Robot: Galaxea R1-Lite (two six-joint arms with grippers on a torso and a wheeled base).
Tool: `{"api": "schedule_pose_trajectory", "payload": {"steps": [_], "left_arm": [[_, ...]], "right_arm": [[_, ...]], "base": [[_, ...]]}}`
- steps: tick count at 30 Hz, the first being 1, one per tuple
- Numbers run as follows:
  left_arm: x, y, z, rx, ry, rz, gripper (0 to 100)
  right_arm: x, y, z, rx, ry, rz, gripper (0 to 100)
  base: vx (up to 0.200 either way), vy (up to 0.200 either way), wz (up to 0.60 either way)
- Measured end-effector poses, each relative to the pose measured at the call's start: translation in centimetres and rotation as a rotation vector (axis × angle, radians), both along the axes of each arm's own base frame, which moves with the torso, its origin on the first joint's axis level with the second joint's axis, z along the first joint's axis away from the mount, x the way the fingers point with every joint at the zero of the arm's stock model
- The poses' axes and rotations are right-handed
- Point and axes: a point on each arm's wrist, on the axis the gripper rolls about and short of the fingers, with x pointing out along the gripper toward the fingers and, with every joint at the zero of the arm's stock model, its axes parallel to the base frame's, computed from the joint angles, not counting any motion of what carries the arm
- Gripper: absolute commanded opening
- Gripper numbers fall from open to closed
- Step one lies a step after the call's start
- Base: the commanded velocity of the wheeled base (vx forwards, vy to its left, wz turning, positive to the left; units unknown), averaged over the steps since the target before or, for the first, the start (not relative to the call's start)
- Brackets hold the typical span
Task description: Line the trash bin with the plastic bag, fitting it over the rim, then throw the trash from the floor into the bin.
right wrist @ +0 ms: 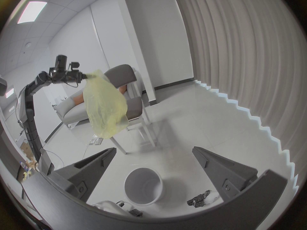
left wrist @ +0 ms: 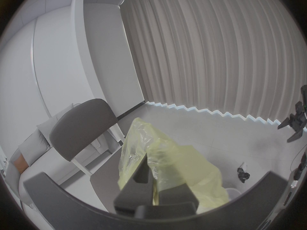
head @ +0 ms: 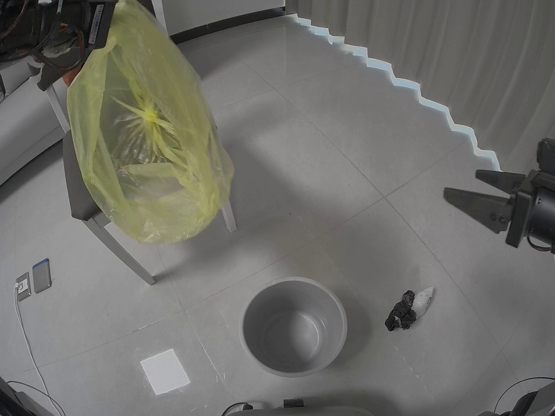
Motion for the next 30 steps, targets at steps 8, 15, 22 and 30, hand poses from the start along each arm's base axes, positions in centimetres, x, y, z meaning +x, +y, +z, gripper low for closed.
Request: {"api": "schedule_pose_trajectory", "payload": {"steps": [8, 15, 22, 30], "left_arm": [[0.3, -3.1, -1.3, 0.038, 0.085, -0.048, 0], [2.1, -4.6, -3.0, 0.023, 0.161, 0.0, 0], [3.7, -5.3, -4.2, 0.05, 0.185, 0.133, 0], [5.4, -7.2, -6.6, 0.119, 0.26, 0.204, 0]], "right_arm": [[1.9, 3.6, -1.1, 0.0, 0.016, 0.049, 100], [2.1, 5.6, -2.3, -0.008, 0.045, 0.083, 100], [1.4, 7.0, -3.6, -0.051, 0.072, 0.133, 100], [0.6, 8.4, -4.5, -0.098, 0.083, 0.136, 100]], "base": [[0.0, 0.0, 0.0], [0.0, 0.0, 0.0], [0.0, 0.0, 0.0], [0.0, 0.0, 0.0]]}}
